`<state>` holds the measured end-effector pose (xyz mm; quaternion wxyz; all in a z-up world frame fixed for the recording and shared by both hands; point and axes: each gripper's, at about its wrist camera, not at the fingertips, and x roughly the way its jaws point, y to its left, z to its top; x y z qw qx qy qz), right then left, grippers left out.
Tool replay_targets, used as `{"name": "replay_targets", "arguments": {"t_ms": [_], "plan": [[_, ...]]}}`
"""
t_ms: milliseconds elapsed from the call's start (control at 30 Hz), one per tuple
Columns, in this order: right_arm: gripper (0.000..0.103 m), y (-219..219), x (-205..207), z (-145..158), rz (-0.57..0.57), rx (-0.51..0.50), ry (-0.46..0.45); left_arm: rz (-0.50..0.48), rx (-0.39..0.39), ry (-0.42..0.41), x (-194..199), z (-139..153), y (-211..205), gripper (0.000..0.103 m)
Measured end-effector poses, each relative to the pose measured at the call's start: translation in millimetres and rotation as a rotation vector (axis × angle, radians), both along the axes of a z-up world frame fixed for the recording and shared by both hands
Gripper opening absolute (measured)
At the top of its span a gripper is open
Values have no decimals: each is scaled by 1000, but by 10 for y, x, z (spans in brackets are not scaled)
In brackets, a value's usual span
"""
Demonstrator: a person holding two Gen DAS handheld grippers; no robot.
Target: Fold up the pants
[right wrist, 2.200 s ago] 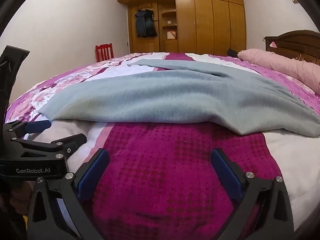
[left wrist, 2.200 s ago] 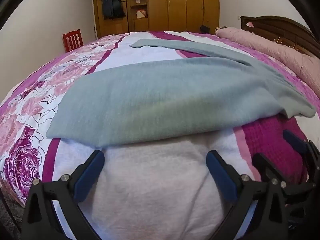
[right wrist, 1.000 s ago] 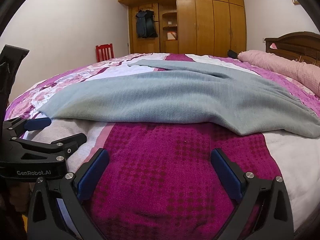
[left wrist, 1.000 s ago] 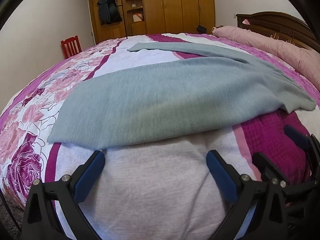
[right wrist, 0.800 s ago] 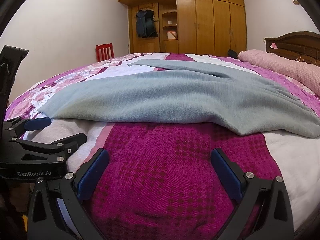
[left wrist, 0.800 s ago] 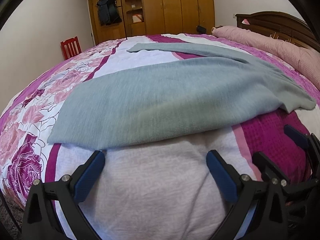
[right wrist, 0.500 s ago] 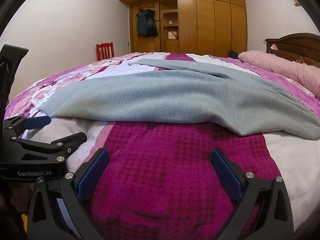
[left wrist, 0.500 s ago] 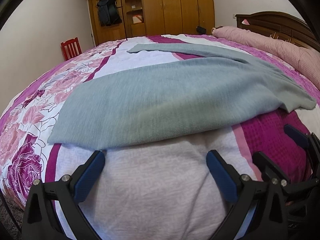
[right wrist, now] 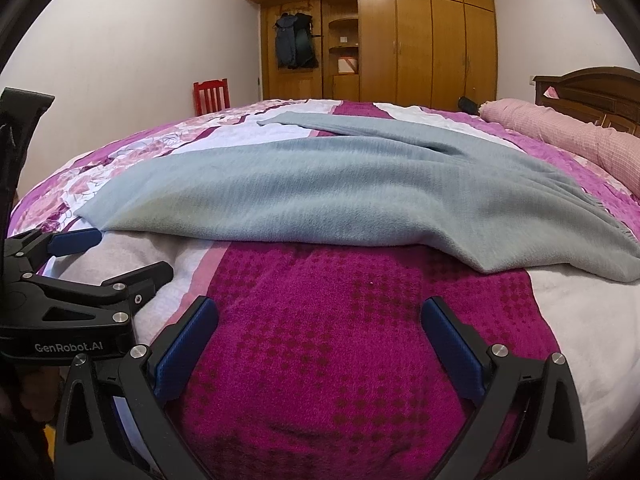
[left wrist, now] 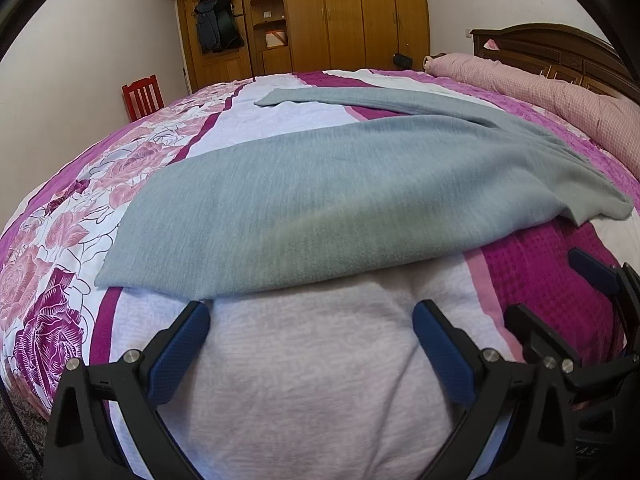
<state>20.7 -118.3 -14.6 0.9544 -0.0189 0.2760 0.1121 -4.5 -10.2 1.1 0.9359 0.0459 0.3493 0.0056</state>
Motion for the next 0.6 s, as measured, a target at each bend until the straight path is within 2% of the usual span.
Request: {"name": "replay_targets", "arguments": {"t_ms": [600], "plan": [[103, 11, -8, -8, 0, -2, -1, -1, 1, -2, 5, 3, 5, 103]]}}
